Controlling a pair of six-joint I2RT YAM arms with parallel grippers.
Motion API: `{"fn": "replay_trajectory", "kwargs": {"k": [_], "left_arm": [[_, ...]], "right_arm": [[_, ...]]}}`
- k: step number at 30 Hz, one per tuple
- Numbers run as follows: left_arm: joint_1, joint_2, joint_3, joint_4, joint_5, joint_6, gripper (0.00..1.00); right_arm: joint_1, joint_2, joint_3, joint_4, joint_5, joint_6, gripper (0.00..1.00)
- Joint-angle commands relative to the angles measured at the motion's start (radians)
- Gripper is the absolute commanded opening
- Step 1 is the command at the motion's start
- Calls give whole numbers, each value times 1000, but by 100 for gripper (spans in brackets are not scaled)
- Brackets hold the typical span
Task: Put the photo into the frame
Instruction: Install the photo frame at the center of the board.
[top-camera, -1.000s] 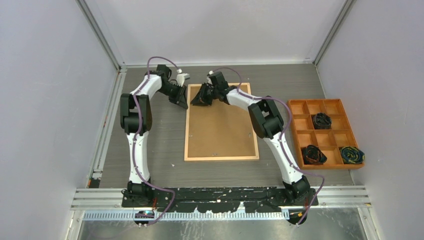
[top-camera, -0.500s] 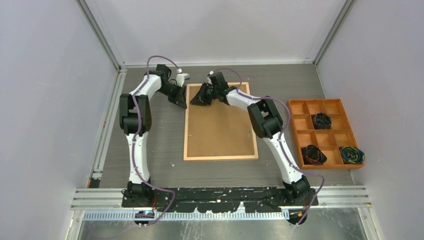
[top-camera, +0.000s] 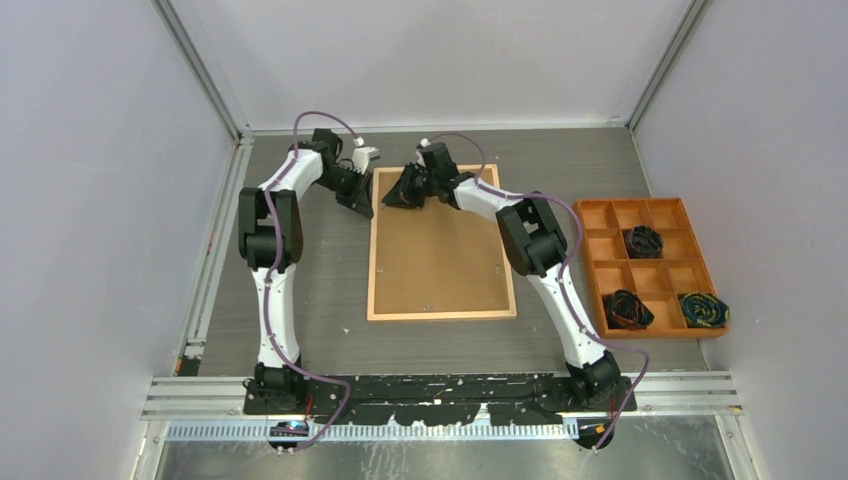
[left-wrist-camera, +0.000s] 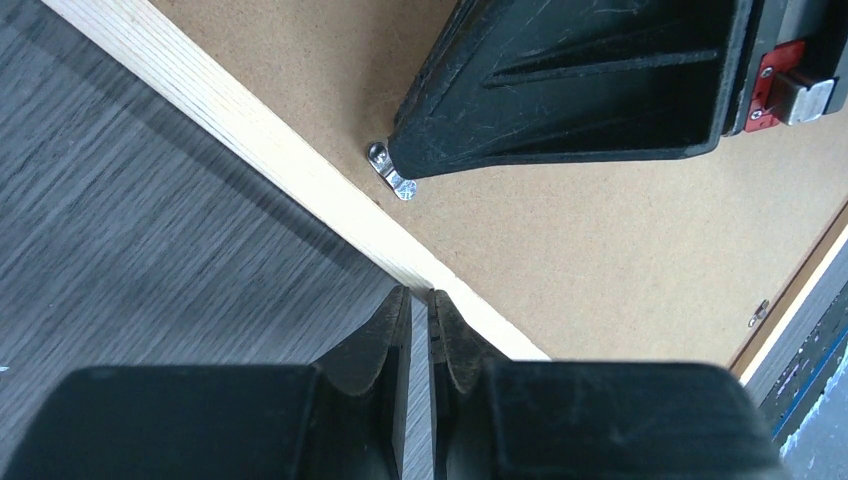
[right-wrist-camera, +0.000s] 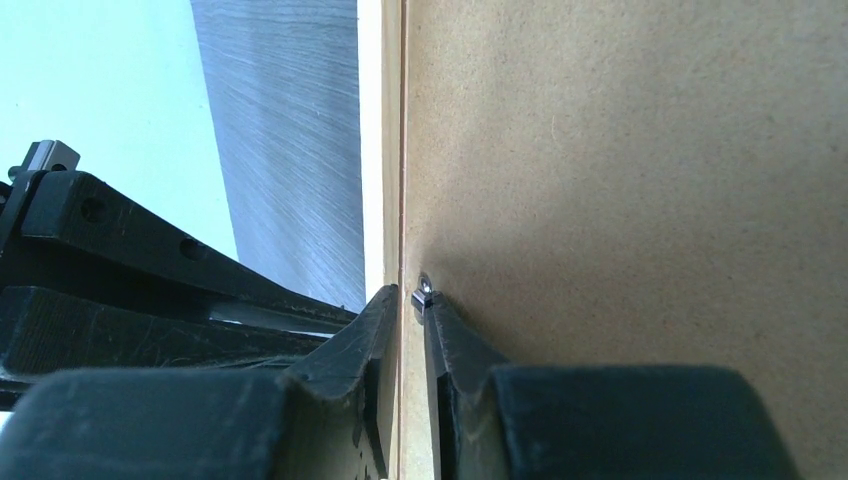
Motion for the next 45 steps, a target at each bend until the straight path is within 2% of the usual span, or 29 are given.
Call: {"fn": "replay_trajectory", "kwargs": {"k": [1, 19, 37, 43, 45], "left_arm": [[-21, -3, -29, -22, -45, 35, 12], [-28, -1, -33, -20, -48, 46, 11], [-38, -2, -21, -28, -62, 62, 11], [-30, -16, 9, -64, -31, 72, 11], [-20, -22, 22, -59, -24, 69, 11]], "right_arm": [[16, -14, 51, -61, 39, -55, 21], [38, 56, 154, -106, 31, -54, 21], [34, 45, 180, -123, -79, -51, 18], [-29, -31, 145, -91, -62, -49, 24], [-42, -63, 105, -68, -53, -49, 29]]}}
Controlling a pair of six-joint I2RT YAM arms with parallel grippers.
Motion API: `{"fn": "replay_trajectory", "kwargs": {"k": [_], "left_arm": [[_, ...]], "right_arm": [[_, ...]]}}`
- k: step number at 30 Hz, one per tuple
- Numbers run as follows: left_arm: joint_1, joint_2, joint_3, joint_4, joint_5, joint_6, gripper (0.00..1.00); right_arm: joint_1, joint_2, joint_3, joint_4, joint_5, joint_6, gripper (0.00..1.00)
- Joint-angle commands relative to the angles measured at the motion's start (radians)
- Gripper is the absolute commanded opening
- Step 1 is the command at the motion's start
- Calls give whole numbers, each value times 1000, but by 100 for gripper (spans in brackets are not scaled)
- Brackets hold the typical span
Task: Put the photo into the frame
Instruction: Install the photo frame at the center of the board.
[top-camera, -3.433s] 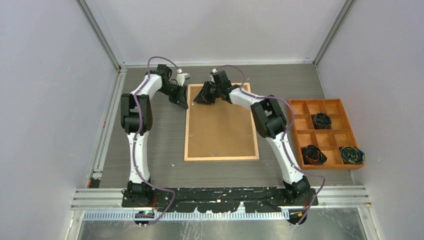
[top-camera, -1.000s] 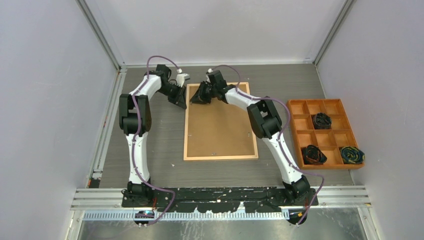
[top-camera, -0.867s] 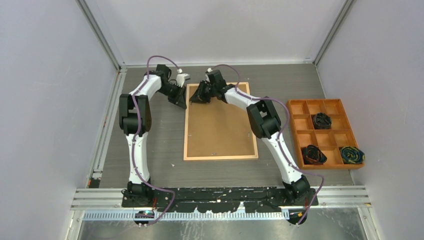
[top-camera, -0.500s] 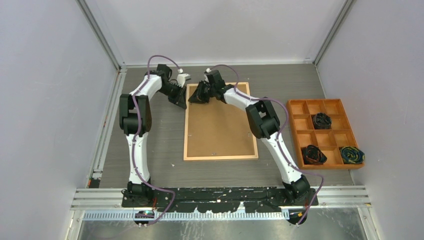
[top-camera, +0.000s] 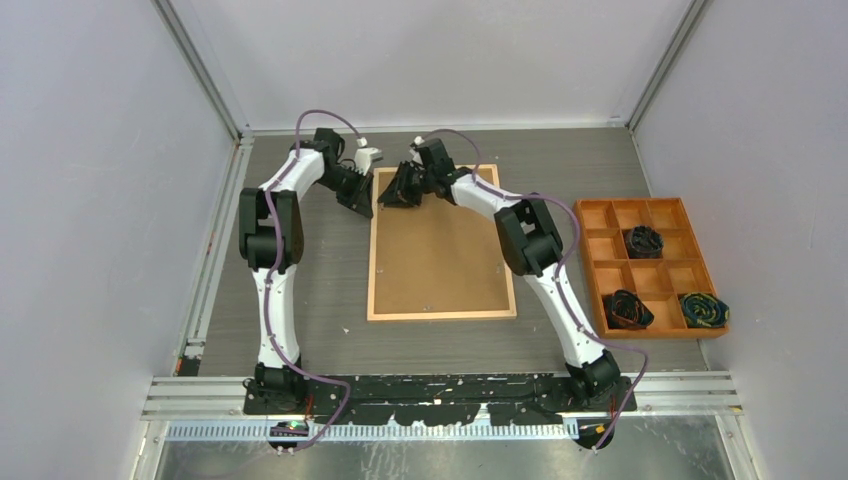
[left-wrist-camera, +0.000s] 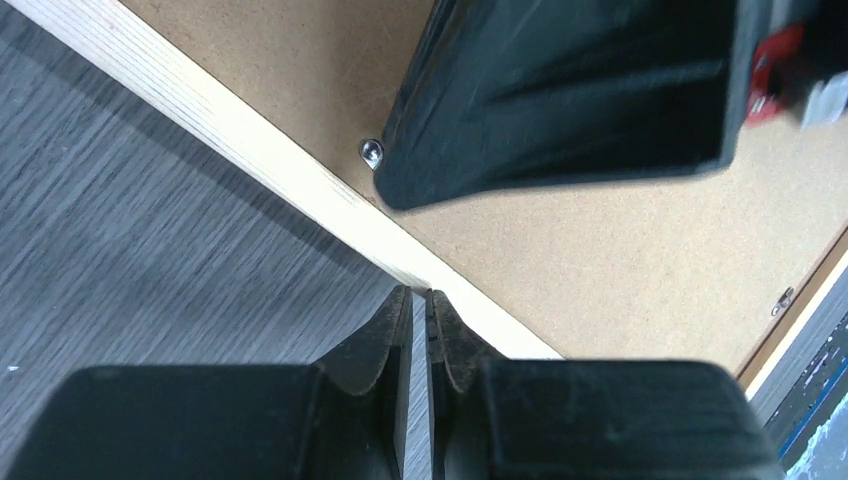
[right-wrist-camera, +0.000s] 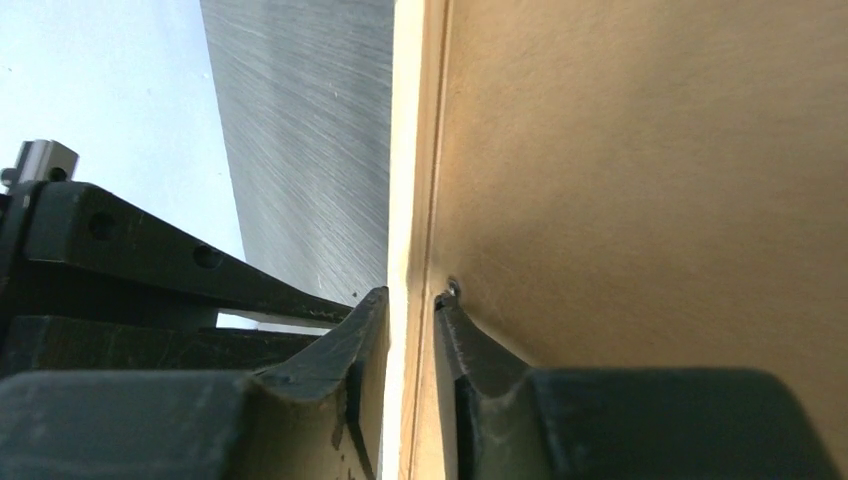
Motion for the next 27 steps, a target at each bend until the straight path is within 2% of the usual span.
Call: {"fn": "replay_trajectory", "kwargs": {"k": [1, 6, 13, 24, 27], "left_arm": [[-5, -10, 29, -42, 1, 26, 11], [0, 34, 69, -75, 0, 30, 11], [-10, 36, 43, -47, -3, 22, 11], [-13, 21, 3, -28, -21, 40, 11], [-13, 23, 0, -27, -27, 42, 10]], "right_arm": [[-51, -127, -45, 57, 3, -7, 30], [-35, -137, -94, 75, 7, 10, 31], [14, -115, -125, 74, 23, 21, 30], [40, -82, -78, 9, 130, 0, 21], [39, -90, -80, 15, 111, 5, 20]]}}
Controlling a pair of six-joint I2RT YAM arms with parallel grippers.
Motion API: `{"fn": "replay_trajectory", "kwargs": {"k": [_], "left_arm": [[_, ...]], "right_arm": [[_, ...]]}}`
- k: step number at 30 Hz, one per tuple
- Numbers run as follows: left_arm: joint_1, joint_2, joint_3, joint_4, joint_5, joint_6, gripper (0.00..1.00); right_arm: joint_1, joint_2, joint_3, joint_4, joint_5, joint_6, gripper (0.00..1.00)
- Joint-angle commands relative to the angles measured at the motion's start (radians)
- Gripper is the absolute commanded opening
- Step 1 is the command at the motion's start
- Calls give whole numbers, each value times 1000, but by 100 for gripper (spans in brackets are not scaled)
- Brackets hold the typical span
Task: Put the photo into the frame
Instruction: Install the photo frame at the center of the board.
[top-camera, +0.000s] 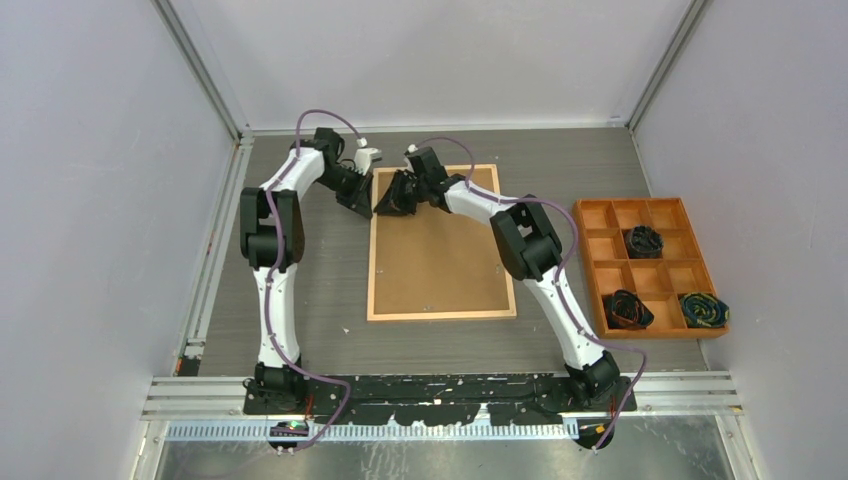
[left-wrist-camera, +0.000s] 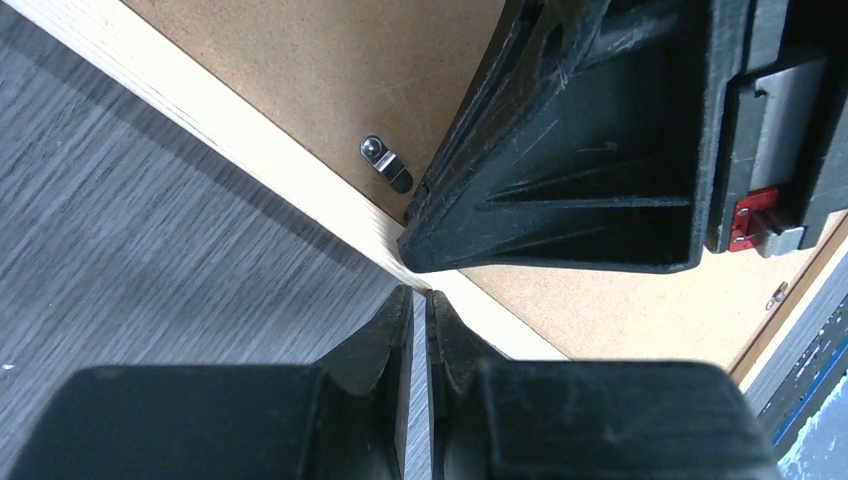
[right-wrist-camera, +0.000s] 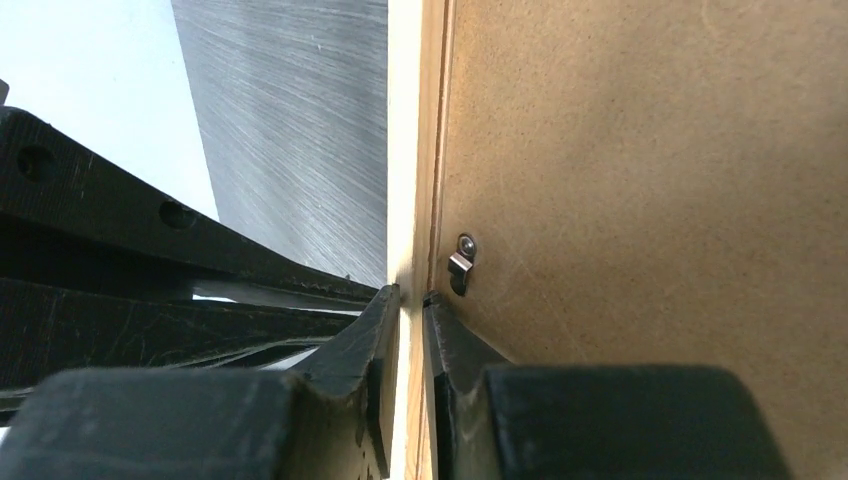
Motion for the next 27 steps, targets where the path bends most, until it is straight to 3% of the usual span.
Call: {"fn": "replay_trajectory", "kwargs": {"k": [1, 8, 13, 27], "left_arm": [[-15, 1, -32, 11, -27, 31, 10], [-20, 3, -37, 3, -42, 32, 10], [-48, -17, -67, 13, -44, 45, 10], [-59, -2, -47, -5, -57, 49, 10]], "right_arm": [[-5, -38, 25, -12, 24, -7, 19], [-30, -181, -165, 32, 8, -18, 22], [-38, -184, -213, 70, 19, 3, 24], [-20, -76, -64, 55, 57, 41, 25]]}}
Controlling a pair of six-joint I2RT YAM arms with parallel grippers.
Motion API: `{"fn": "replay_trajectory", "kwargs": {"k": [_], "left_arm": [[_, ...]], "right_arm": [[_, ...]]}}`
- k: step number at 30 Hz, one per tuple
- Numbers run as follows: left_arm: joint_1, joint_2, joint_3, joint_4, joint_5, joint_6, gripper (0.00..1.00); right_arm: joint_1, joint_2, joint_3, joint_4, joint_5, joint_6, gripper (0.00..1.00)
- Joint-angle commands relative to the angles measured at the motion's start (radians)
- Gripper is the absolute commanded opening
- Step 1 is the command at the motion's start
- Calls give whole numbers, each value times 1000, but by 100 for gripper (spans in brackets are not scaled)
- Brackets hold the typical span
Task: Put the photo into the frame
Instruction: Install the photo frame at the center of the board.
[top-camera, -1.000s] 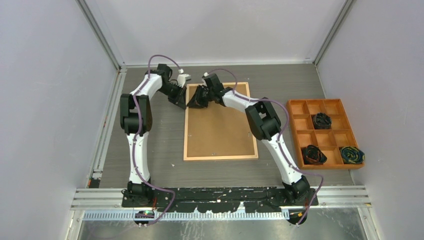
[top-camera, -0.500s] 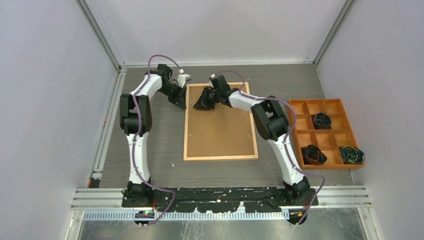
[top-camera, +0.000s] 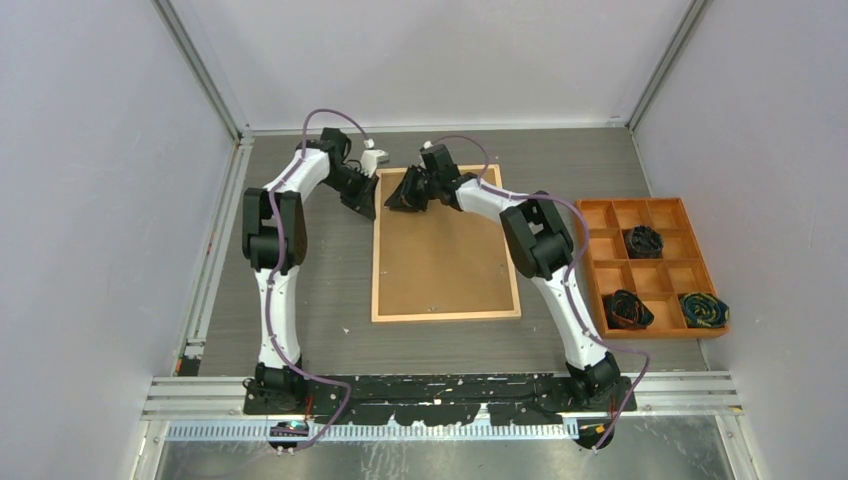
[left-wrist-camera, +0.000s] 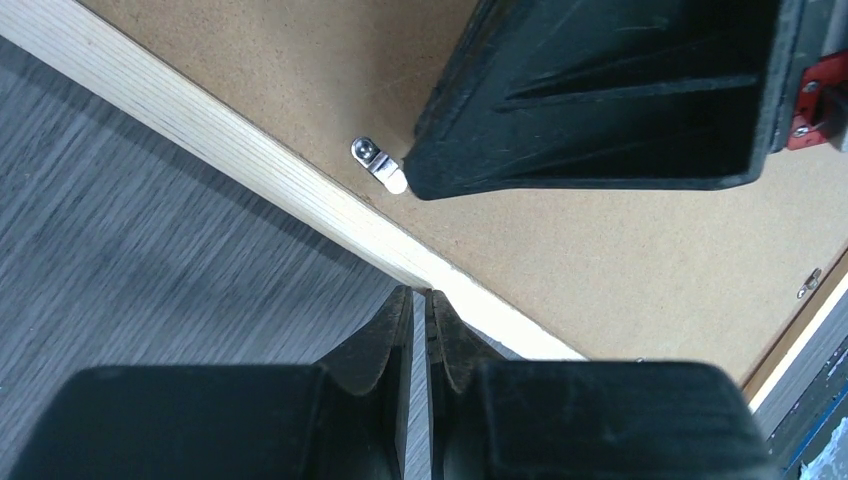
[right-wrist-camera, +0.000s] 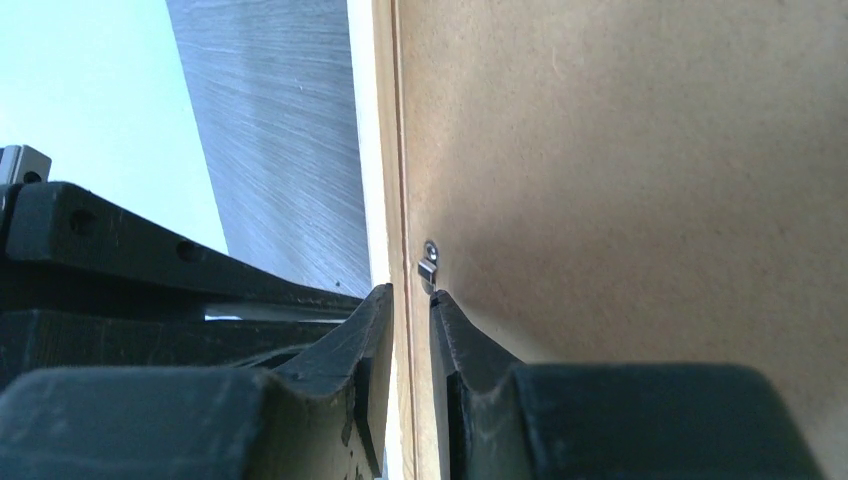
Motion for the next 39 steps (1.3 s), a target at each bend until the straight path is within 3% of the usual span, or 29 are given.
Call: {"fn": "replay_trajectory", "kwargs": {"k": [1, 39], "left_arm": [[-27, 22, -20, -26, -25, 26, 10], [-27, 2, -44, -5, -44, 36, 9]], "right_arm": [[17, 11, 71, -2, 23, 3, 25], [21, 62, 144, -98, 68, -41, 24]]}}
